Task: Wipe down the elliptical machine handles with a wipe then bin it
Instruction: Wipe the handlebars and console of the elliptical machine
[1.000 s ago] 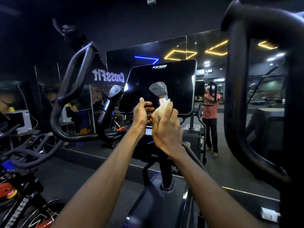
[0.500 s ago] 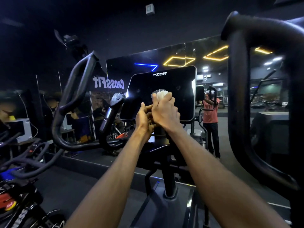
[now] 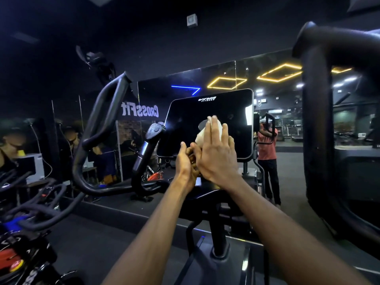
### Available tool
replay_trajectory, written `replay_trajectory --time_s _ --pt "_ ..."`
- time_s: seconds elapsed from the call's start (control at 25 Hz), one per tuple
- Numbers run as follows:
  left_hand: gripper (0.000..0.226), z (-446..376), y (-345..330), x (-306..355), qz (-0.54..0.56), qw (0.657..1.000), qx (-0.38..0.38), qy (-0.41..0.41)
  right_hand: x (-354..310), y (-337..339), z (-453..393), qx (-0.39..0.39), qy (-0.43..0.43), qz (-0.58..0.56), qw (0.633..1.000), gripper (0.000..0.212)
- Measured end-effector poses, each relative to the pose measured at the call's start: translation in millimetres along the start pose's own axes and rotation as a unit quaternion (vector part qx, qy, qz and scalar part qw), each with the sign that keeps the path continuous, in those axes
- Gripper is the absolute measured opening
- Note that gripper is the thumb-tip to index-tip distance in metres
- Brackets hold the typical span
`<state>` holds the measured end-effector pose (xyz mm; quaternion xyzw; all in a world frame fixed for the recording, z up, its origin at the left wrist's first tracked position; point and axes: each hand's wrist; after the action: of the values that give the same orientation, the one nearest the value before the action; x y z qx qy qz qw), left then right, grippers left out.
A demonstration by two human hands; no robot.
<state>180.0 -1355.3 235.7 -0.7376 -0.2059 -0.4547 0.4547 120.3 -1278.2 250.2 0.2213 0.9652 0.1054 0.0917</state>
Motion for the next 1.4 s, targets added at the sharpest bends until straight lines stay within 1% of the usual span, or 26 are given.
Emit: replay_trajectory --time_s 0.08,0.16,0.2,0.28,0.4,0.52,0.56,0.6,0.64,0.68,0.72,0.76,0.8,0.84,0.88,0.92,0.96,1.0,1.04,1.08,1.12,1.16,1.2,1.24,1.32,1.4 --pt "0.061 0.3 0.1 -3.3 0.013 1.000 -0.007 0.015 2.3 0.3 4.0 -0.003 0.026 0.021 0.999 0.076" --pt "0.064 1.2 -3.1 -4.0 0.028 0.999 -0.015 0.022 -1.8 2.7 -9.4 -0.024 -0.011 0.012 1.000 0.075" --pt "0.066 0.0 -4.4 -4.7 0.041 0.998 -0.029 0.030 -3.9 1.6 -14.0 -0.024 0.000 0.029 0.999 0.076" --pt "0.070 1.5 -6.0 -5.7 0.049 0.997 -0.040 0.034 -1.9 -0.4 -21.6 -0.026 0.067 0.083 0.994 0.076" --pt "0.073 1.9 -9.6 -9.9 0.038 0.999 -0.012 0.031 3.3 -1.0 -44.2 -0.065 0.071 0.097 0.991 0.071" --pt "0.074 1.5 -10.8 -16.8 0.038 0.998 0.002 0.042 -4.9 1.8 -52.3 -0.058 0.134 0.122 0.982 0.061" --pt "0.075 2.7 -10.0 -18.3 0.030 0.999 0.002 0.044 -8.2 5.1 -55.3 -0.056 0.108 0.091 0.988 0.055" --pt "0.077 4.0 -8.6 -19.9 0.022 0.999 0.002 0.043 -10.6 8.3 -58.6 -0.057 0.043 0.038 0.997 0.052" --pt "0.078 5.5 -6.7 -20.5 0.015 0.999 0.001 0.045 -10.1 7.2 -63.8 -0.068 -0.047 -0.030 0.996 0.051" --pt "0.078 6.5 -2.9 -20.2 0.007 0.999 0.003 0.047 -8.3 6.1 -69.2 -0.082 -0.145 -0.096 0.981 0.051" --pt "0.077 7.5 2.3 -19.1 0.002 0.999 0.006 0.049 -5.7 7.4 -72.5 -0.089 -0.244 -0.165 0.952 0.053" --pt "0.076 7.1 9.0 -17.6 -0.003 0.999 0.010 0.047 -2.8 8.9 -72.8 -0.097 -0.330 -0.248 0.906 0.056" --pt "0.075 6.1 16.3 -14.8 -0.009 0.999 0.014 0.043 0.3 10.4 -71.4 -0.106 -0.402 -0.335 0.846 0.058" --pt "0.074 3.0 23.2 -12.1 -0.017 0.999 0.019 0.038 3.2 10.9 -69.1 -0.125 -0.447 -0.411 0.785 0.056" --pt "0.073 0.7 28.1 -8.8 -0.027 0.999 0.026 0.034 6.0 12.3 -69.1 -0.143 -0.470 -0.456 0.742 0.050" --pt "0.073 -1.6 30.8 -5.7 -0.034 0.998 0.034 0.032 8.5 15.2 -72.2 -0.160 -0.476 -0.474 0.723 0.042" --pt "0.072 -3.1 31.6 -3.4 -0.038 0.998 0.040 0.033 9.3 15.7 -79.0 -0.177 -0.469 -0.478 0.722 0.036" --pt "0.071 -4.0 30.0 -1.2 -0.041 0.998 0.042 0.033 7.8 13.6 -87.0 -0.188 -0.447 -0.479 0.731 0.031" --pt "0.070 -3.3 27.0 0.4 -0.042 0.998 0.041 0.033 6.1 9.8 -93.8 -0.195 -0.409 -0.473 0.756 0.028" --pt "0.069 -2.8 23.3 0.7 -0.045 0.998 0.037 0.030 5.5 5.9 -97.1 -0.192 -0.352 -0.436 0.806 0.026" --pt "0.068 -2.3 19.9 -0.3 -0.050 0.998 0.032 0.026 6.3 1.7 -95.6 -0.171 -0.283 -0.359 0.873 0.025" --pt "0.067 -1.9 17.6 -2.2 -0.056 0.998 0.028 0.024 8.6 -2.3 -87.3 -0.140 -0.206 -0.273 0.929 0.025" --pt "0.066 -1.2 14.7 -3.8 -0.061 0.998 0.026 0.024 9.7 -3.2 -72.4 -0.102 -0.129 -0.207 0.964 0.026" --pt "0.065 -1.8 12.0 -5.2 -0.064 0.997 0.026 0.024 9.2 -2.6 -55.0 -0.060 -0.053 -0.157 0.984 0.029" --pt "0.063 -2.4 4.5 -6.9 -0.065 0.997 0.034 0.024 9.4 0.3 -28.2 -0.004 0.059 -0.062 0.996 0.041" --pt "0.059 -1.0 -5.1 -5.9 -0.049 0.998 0.037 0.019 15.0 -1.3 -19.0 0.019 0.102 -0.016 0.994 0.048"
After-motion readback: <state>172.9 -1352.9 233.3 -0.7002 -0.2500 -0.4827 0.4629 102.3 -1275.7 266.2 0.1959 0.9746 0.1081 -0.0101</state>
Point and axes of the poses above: each hand's wrist, its own z-axis away from the middle knuckle, its own y-axis out of the back of the hand, x = y × z, and after that the axes turned 13 degrees about x, right-handed
